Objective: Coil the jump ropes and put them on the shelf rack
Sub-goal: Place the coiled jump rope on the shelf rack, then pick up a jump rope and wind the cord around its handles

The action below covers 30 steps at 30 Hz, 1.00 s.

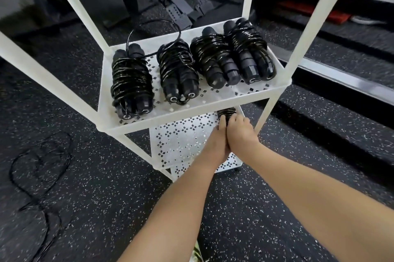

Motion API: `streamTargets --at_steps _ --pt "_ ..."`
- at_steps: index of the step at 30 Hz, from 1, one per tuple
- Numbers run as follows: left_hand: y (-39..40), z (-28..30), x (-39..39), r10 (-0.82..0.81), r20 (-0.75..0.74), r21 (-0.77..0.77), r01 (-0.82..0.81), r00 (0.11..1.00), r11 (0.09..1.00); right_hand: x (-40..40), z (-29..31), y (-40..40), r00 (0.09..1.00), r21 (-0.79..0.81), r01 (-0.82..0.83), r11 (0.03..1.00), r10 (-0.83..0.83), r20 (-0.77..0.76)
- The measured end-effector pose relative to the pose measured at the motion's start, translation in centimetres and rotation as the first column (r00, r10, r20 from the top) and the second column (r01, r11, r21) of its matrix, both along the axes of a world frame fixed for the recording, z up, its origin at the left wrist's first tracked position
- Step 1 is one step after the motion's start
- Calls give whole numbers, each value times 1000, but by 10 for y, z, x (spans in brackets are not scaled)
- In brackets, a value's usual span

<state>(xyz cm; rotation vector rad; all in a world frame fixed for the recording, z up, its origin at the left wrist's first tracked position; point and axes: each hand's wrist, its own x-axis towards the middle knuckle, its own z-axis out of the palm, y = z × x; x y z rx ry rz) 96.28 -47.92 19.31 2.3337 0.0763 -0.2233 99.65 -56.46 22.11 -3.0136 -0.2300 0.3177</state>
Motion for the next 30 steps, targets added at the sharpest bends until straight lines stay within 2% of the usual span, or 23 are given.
streamTargets --at_steps 1,3,7,10,14,17,22,26,30 --pt "0 -2 1 9 31 25 -10 999 1000 -3 6 0 1000 19 -15 1000 15 24" --pt "-2 3 0 -17 -23 102 19 1000 995 -8 4 -3 992 -39 -96 995 99 74" --pt "-6 16 -8 -26 -91 417 62 995 907 -11 3 -6 974 -128 -208 970 217 62" --pt "-2 25 -12 -41 -111 512 92 993 854 -14 11 -8 987 -40 -160 986 159 -14" --pt "2 43 -20 -74 -91 576 113 993 810 -22 32 -9 983 -4 -180 984 180 -37" --pt "7 59 -37 -50 -96 561 96 994 822 -35 53 -8 970 -36 -244 969 243 -23" --pt "38 97 -99 -55 -45 597 71 997 799 -84 93 19 928 -68 -373 925 373 -18" --pt "84 124 -182 60 -74 597 -4 995 802 -147 110 72 834 -89 -552 829 551 -40" --pt "146 136 -292 238 -90 595 -140 967 791 -231 124 140 711 6 -702 712 702 -30"
